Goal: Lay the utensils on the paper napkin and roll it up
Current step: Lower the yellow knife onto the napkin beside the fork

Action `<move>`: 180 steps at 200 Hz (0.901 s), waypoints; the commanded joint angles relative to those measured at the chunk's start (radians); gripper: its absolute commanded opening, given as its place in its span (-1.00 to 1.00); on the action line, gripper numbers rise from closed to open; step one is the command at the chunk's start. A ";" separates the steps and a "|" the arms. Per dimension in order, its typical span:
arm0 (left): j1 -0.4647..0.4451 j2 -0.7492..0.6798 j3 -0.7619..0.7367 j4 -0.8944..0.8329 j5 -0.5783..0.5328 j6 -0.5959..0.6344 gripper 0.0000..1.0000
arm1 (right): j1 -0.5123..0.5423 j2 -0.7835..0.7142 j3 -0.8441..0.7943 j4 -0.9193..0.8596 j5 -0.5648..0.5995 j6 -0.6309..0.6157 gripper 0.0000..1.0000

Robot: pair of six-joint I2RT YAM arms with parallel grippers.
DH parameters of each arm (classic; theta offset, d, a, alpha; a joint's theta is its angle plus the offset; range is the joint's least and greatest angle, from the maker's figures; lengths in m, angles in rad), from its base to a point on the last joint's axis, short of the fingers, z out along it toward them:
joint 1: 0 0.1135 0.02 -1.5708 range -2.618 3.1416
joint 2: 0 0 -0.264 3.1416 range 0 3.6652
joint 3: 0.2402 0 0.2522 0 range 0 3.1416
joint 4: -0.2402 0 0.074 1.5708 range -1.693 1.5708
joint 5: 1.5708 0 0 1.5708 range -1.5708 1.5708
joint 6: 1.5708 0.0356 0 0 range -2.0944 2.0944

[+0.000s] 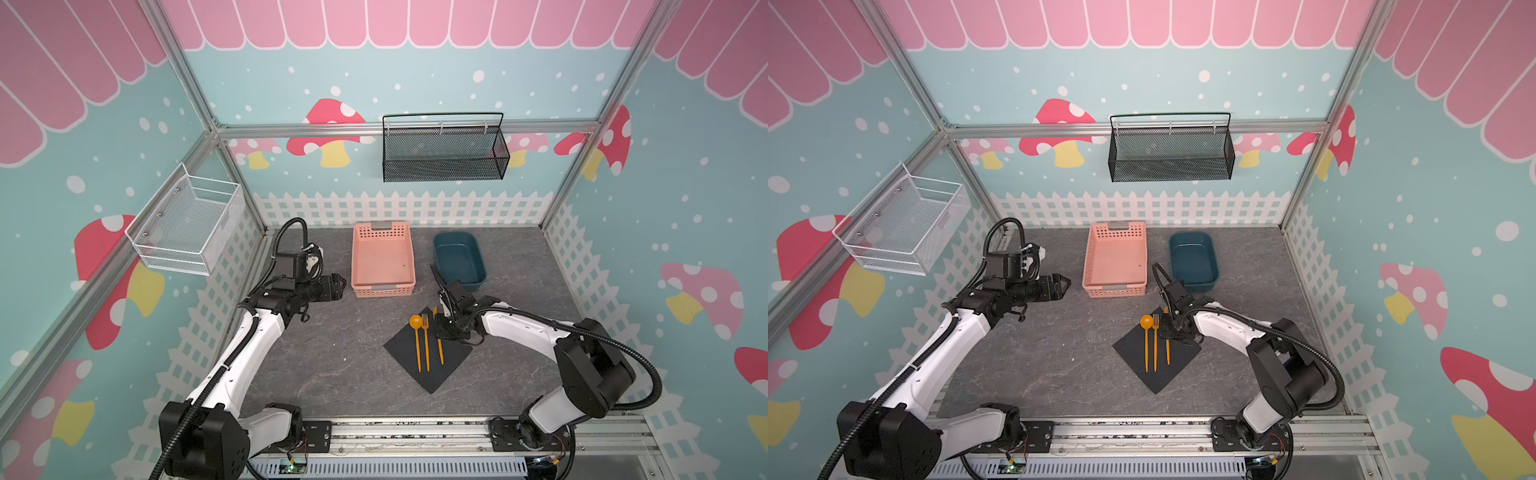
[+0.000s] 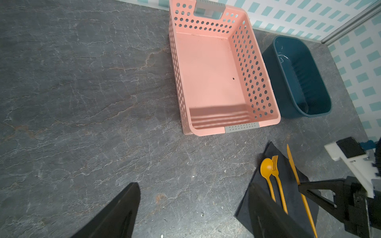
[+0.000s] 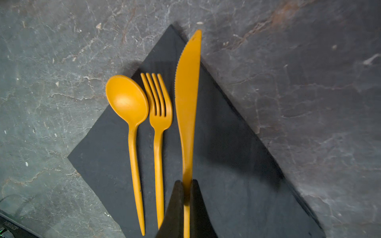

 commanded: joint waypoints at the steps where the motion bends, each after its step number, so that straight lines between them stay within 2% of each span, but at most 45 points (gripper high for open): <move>1: 0.006 -0.010 -0.006 0.016 0.013 -0.002 0.68 | 0.011 0.022 -0.011 0.022 -0.004 0.021 -0.99; 180: 0.005 -0.001 -0.004 0.016 0.015 -0.002 0.68 | 0.030 0.059 -0.014 0.006 0.000 0.047 -0.97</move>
